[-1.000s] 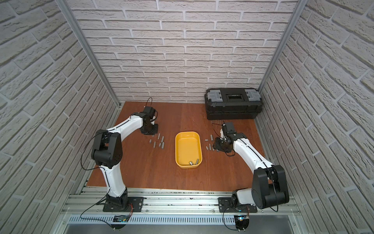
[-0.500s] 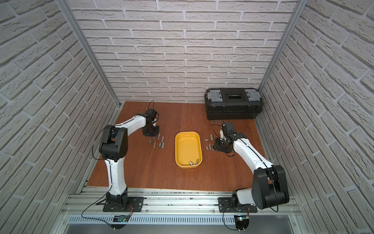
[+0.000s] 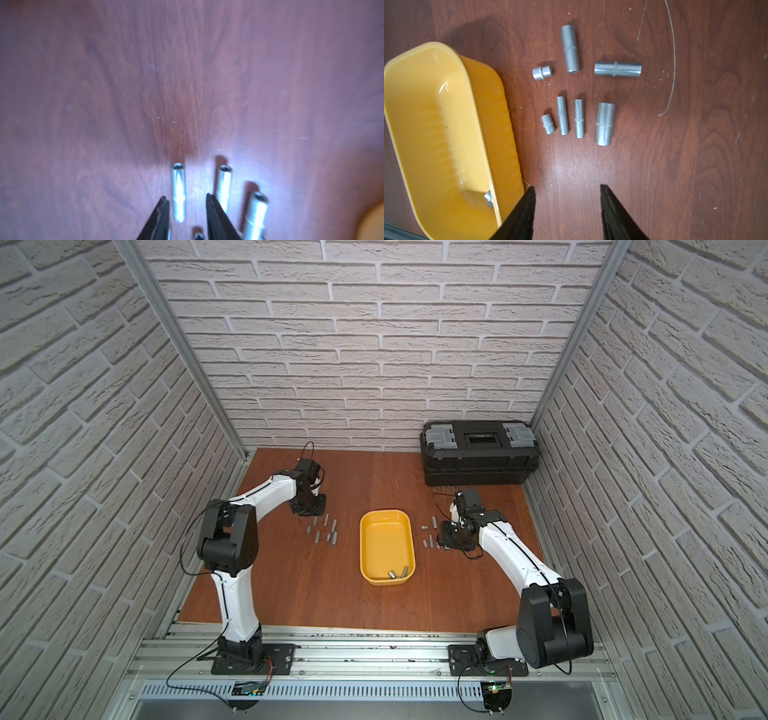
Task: Take out the socket from the storage box
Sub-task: Place the socket head at the center of the board.
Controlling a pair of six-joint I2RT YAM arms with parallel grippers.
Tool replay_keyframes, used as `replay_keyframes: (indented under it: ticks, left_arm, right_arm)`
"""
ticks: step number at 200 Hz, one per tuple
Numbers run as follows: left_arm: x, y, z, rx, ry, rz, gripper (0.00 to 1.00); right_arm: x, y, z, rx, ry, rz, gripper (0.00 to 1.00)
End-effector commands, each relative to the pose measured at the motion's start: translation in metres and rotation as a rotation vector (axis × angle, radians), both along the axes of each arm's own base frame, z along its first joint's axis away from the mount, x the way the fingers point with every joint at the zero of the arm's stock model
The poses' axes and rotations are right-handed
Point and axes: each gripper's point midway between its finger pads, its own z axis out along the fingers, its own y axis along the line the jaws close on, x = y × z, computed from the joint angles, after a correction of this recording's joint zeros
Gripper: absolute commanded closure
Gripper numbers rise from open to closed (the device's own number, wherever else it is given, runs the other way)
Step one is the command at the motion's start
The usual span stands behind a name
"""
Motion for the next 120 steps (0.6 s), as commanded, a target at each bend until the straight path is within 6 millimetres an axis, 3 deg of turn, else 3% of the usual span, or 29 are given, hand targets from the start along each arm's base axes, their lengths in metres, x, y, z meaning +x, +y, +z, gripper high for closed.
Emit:
replay_keyframes:
  ticks: [1,43,120]
  left_arm:
    - [-0.003,-0.012,0.049,-0.031,-0.104,-0.016,0.63]
    - [-0.028,-0.019,0.058,-0.042,-0.125,-0.015,0.61]
    - [-0.076,-0.013,0.043,-0.064,-0.113,0.049,0.59]
  right_arm:
    - [0.01,0.015,0.009,-0.005,-0.032,0.07,0.49]
    - [0.022,0.039,0.009,-0.019,-0.043,0.137,0.49]
    - [0.029,0.075,-0.013,-0.027,-0.015,0.199,0.5]
